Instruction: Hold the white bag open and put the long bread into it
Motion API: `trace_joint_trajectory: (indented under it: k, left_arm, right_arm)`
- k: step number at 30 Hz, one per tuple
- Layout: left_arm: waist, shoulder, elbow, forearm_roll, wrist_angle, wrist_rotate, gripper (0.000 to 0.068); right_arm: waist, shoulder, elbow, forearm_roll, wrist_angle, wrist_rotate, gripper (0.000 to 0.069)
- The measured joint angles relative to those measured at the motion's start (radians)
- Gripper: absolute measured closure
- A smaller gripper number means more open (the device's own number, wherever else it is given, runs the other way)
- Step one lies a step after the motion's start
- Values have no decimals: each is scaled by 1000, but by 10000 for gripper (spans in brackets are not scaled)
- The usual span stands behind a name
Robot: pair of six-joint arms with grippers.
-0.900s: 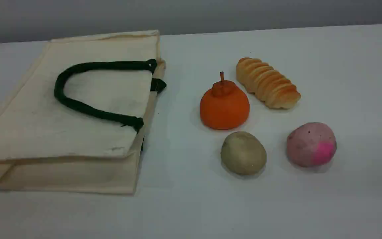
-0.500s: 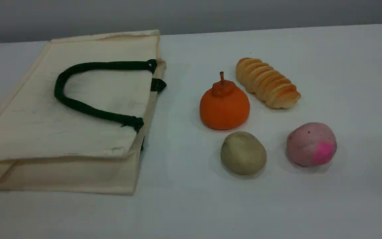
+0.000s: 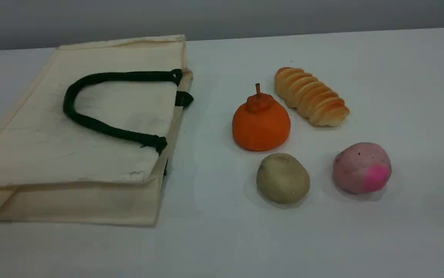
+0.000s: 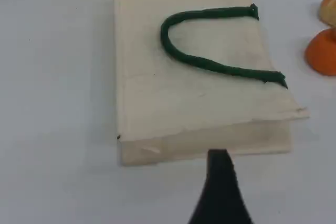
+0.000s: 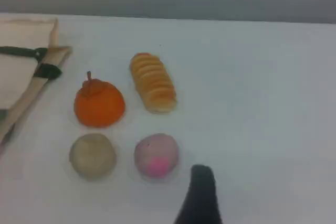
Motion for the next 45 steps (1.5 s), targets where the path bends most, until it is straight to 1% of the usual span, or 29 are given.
trace_joint_trajectory:
  k: [21,24,33,36,39,42,45]
  left_arm:
    - [0,0,0,0,0,0,209]
    - [0,0,0,-1,0,0,209]
    - [0,2,-10,-1,-4,-9,209]
    - [0,34,-43,-1,-52,-28,209]
    - [0,112,-83,2,-81,-47,209]
    - [0,231,-113,8,-107,-53,209]
    - [0,369,-135,6,-160,-58,209]
  right_arm:
    - [0,0,0,9,-1,0,148]
    - [0,0,0,44,-11,0,148]
    - [0,0,-4,49,-16,-3,148]
    - [0,6,-22,71,-56,-8,148]
    - [0,73,-35,95,-117,-33,148]
    - [0,205,-57,102,-178,-46,148]
    - [0,337,-85,128,-261,-70,148]
